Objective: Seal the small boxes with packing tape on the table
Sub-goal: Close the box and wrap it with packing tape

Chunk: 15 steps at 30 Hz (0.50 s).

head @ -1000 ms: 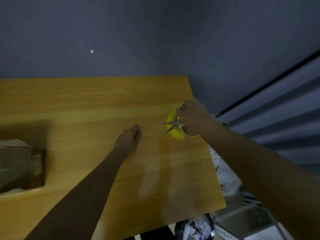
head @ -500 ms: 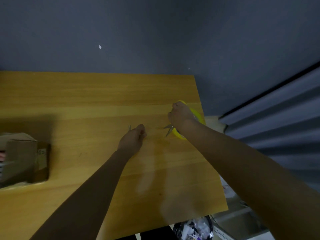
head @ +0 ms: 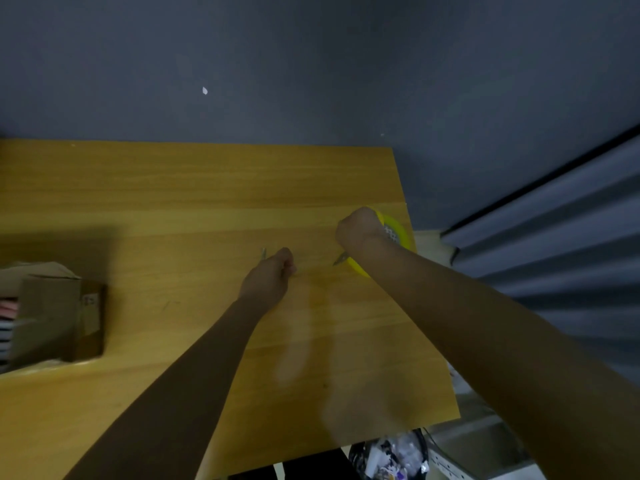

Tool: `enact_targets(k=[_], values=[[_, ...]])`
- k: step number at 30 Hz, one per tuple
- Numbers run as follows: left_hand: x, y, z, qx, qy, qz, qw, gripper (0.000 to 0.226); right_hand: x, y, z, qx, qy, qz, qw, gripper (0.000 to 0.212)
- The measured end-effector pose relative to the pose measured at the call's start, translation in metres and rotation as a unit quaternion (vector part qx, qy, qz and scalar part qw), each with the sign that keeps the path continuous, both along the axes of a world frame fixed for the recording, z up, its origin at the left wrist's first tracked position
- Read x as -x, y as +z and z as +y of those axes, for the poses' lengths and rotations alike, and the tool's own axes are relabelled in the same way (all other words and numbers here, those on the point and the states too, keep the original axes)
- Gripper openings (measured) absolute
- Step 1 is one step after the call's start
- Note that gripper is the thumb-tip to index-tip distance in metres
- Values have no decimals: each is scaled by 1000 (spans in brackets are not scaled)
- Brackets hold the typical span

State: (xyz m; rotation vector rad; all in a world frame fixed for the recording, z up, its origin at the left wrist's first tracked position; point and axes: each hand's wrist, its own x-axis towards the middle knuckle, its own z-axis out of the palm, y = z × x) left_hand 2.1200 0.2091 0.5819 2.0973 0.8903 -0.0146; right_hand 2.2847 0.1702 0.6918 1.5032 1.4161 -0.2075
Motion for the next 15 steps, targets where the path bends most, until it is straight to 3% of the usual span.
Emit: enact_targets(k=[7,10,12,15], values=[[6,3,2,-19,36,20,999,10,-6,6,-8,-26,-222,29,974,31],[11,4,9,-33,55,28,998,10,-14,11,-11,-10,-361,100,927,24],[13,4,11,-34,47,25,998,11,-17,12,-14,4,-449,162,879,43],[13,5,8,-37,36,14,999,12,-13,4,-32,-52,-486,198,850,35]])
